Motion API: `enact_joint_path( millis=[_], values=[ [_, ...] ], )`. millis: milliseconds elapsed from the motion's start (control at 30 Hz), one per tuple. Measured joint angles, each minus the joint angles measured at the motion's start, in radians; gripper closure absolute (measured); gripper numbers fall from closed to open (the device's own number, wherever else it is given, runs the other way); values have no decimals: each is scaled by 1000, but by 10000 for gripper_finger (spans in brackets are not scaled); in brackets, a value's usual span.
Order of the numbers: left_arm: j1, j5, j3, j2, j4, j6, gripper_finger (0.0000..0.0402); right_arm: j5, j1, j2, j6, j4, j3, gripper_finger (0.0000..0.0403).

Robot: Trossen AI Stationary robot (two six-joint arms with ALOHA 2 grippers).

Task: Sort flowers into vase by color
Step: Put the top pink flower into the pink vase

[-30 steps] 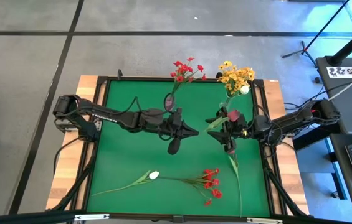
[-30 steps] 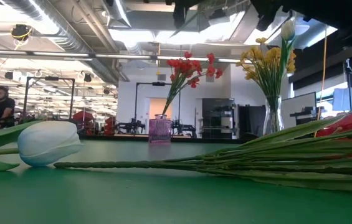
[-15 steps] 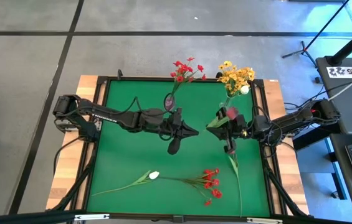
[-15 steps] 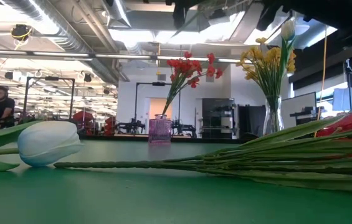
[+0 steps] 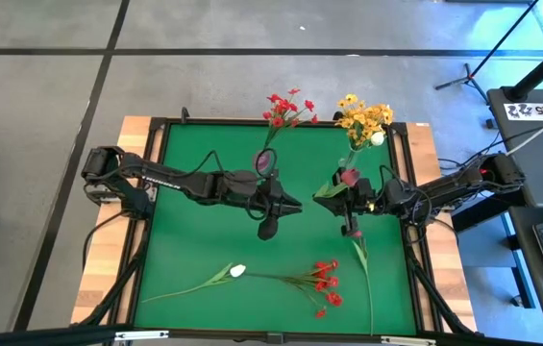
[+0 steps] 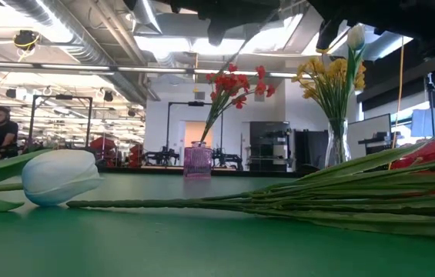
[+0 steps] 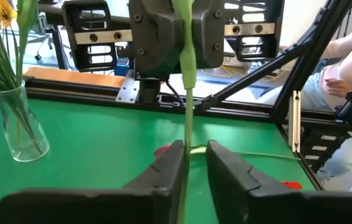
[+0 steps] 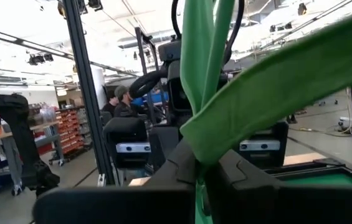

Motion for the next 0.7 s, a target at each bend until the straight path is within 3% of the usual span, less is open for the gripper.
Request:
enact_joint_path(
  millis=[333, 700],
  values=[
    [4, -26, 0, 0, 24, -2, 258, 2, 0, 0, 3, -31, 0, 393],
    [4, -26, 0, 6, 52, -34, 244, 2, 0, 1, 2, -35, 14, 392]
  ],
)
